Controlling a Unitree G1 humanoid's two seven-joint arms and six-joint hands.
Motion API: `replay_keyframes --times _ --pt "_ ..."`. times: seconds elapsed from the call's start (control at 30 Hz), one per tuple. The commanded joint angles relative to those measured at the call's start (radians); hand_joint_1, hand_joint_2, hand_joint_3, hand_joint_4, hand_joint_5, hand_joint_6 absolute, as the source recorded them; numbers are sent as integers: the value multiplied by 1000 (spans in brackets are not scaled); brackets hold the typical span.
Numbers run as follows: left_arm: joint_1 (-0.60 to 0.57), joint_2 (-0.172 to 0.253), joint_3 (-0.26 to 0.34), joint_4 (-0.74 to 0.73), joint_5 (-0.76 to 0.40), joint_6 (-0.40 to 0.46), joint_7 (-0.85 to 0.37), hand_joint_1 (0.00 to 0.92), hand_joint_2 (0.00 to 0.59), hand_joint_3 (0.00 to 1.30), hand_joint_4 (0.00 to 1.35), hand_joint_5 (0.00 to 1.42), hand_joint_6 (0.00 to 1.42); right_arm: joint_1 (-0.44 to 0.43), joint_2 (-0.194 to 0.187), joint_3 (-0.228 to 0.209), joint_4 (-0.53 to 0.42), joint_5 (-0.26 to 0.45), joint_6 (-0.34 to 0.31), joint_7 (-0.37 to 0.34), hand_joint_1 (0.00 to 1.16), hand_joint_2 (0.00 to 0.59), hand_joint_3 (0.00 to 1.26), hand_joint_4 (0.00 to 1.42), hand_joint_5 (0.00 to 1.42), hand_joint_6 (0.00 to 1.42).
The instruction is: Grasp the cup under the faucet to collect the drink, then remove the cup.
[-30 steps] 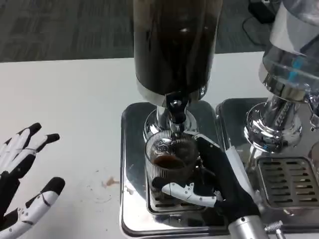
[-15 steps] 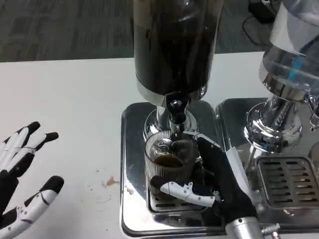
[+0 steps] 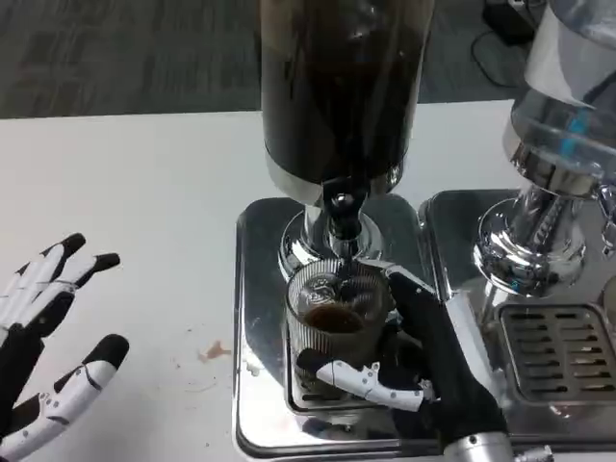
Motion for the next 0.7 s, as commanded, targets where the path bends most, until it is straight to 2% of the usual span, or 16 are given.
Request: replay_keyframes --times 0.03,0.13,0.47,0.7 --pt "-23 28 -25 40 -3 7 -23 0 236 147 0 0 0 31 -29 -8 -64 0 8 28 927 125 490 572 718 910" --pt "-40 46 -39 67 2 14 -35 0 232 82 0 0 0 55 -33 -16 -111 3 16 33 927 130 500 576 725 924" --pt "-64 73 -78 82 -1 0 -48 0 226 59 0 0 0 110 -41 -33 -214 12 40 58 927 133 517 576 736 940" --pt "-45 139 -71 121 -44 -98 -74 0 223 36 0 0 0 159 -58 -41 -307 48 49 112 927 133 518 590 736 944"
